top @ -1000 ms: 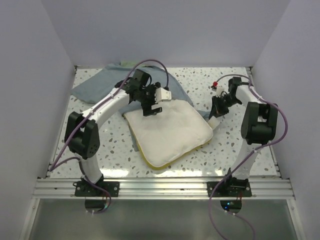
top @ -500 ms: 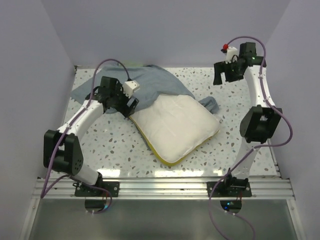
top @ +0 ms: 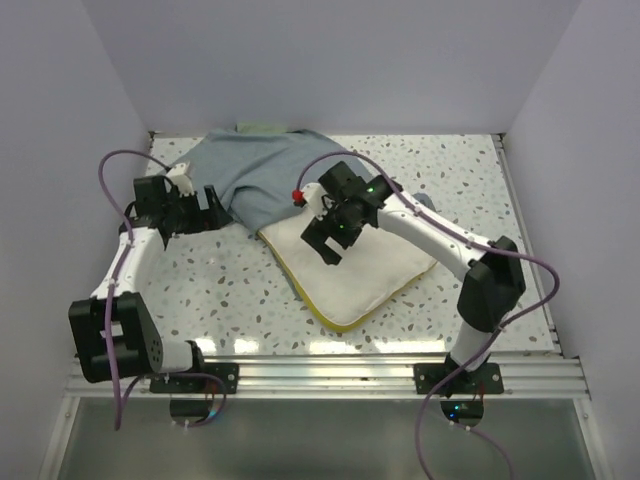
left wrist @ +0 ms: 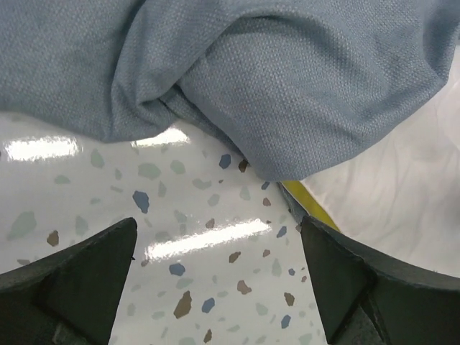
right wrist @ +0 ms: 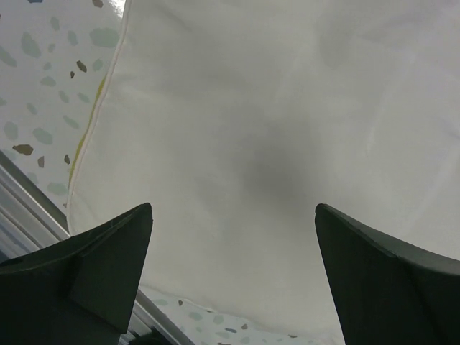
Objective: Put the pillow into the pillowcase
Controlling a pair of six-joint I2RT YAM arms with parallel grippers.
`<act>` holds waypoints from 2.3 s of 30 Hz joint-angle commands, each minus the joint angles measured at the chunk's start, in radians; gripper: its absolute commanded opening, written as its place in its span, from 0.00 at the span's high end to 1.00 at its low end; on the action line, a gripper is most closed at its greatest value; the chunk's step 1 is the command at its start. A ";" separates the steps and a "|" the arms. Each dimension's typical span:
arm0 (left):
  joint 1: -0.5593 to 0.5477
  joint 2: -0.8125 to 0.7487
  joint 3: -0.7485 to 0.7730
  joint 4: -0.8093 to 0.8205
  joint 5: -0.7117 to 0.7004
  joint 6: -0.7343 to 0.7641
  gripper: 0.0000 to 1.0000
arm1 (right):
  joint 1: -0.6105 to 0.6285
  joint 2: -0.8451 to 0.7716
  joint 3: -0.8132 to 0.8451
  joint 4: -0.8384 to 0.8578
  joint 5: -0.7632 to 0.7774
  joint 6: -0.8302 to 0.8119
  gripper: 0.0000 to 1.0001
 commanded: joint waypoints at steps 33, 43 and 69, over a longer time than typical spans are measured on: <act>-0.362 0.174 -0.432 0.687 -0.095 -0.671 0.31 | 0.041 0.256 0.233 0.127 -0.185 0.243 1.00; -0.402 0.392 -0.342 0.684 -0.178 -0.723 0.42 | 0.006 0.244 0.256 0.133 -0.253 0.308 1.00; -0.699 -0.058 -0.475 0.535 0.044 -0.679 1.00 | -0.103 0.485 0.422 0.401 0.021 0.549 1.00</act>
